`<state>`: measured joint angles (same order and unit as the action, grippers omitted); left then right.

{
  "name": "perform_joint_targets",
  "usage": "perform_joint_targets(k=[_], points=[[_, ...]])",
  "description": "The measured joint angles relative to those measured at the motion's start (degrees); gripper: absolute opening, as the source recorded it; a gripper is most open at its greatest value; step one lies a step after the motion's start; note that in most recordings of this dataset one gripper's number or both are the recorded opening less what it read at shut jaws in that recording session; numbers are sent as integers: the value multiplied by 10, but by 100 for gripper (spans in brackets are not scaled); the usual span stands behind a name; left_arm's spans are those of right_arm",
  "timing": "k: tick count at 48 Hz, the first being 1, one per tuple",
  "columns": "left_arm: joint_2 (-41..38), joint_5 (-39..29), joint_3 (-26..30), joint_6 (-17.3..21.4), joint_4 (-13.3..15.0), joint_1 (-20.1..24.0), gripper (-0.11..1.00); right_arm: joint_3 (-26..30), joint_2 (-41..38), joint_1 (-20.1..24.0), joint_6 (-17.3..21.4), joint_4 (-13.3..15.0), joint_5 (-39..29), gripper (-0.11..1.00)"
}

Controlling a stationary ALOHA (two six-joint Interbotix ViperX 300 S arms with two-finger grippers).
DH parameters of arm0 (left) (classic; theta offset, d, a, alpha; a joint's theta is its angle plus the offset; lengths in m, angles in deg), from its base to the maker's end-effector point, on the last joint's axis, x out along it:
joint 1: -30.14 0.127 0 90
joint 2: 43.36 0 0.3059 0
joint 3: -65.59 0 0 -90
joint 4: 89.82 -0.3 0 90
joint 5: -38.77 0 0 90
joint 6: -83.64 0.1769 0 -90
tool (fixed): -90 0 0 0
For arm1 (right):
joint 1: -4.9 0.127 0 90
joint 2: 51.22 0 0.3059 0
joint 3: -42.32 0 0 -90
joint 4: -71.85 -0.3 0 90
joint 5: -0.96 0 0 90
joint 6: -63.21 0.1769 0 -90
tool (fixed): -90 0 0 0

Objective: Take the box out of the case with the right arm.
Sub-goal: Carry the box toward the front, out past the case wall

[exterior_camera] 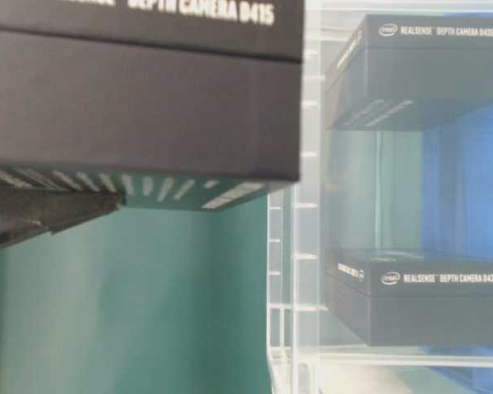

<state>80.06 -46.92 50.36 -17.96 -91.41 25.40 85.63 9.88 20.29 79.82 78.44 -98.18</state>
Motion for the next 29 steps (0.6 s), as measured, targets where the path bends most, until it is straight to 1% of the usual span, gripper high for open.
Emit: perform_joint_targets(k=[12, 22, 29], points=[[0, 0, 0, 0, 0, 0, 0, -7, 0, 0, -1, -1, 7, 65], [-1, 0, 0, 0, 0, 0, 0, -57, 0, 0, 3, -6, 63, 65], [0, 0, 0, 0, -1, 1, 0, -109, 0, -1, 8, -20, 111, 65]])
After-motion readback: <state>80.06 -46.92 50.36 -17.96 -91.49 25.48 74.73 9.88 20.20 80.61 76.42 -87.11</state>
